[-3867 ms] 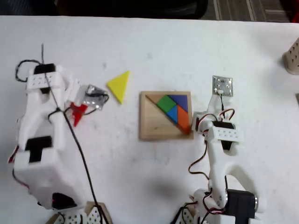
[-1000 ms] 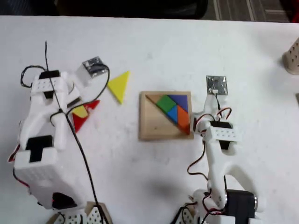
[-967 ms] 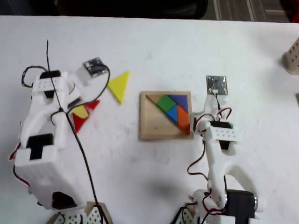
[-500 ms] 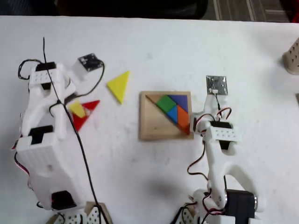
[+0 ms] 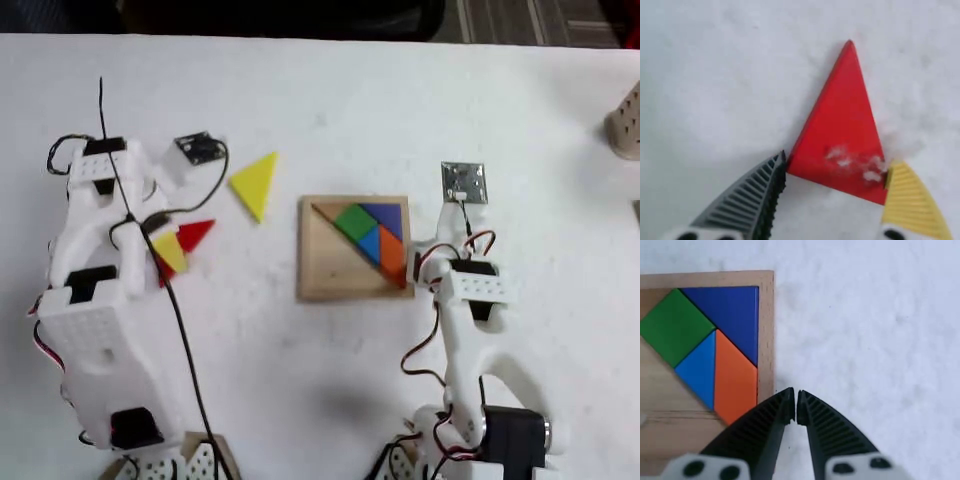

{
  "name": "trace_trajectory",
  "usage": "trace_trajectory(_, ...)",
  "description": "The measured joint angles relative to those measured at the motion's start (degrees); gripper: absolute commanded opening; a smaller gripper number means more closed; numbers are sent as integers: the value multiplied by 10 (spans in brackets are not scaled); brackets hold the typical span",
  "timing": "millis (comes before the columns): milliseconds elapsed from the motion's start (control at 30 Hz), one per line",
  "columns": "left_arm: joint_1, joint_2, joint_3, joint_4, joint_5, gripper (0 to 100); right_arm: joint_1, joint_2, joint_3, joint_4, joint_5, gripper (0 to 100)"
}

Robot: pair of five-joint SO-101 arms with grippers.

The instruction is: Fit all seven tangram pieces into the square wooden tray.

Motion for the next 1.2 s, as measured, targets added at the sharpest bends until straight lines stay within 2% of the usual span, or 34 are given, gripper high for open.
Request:
trace_trajectory(200, 0, 0, 0, 25, 70, 325, 0, 0, 0, 0, 0, 17)
trace_trajectory(400, 2, 0, 2, 82, 189, 325, 0, 0, 0, 0, 0, 17)
trace_trajectory(633, 18, 25, 3, 98, 225, 325, 0, 0, 0, 0, 0, 17)
trace_trajectory(1000, 26, 27, 3, 85, 447, 320, 0, 0, 0, 0, 0, 17)
trace_trajectory(1100, 26, 26, 8, 73, 476, 280, 0, 0, 0, 0, 0, 17)
trace_trajectory(1200, 26, 8, 33, 46, 491, 289, 0, 0, 0, 0, 0, 17)
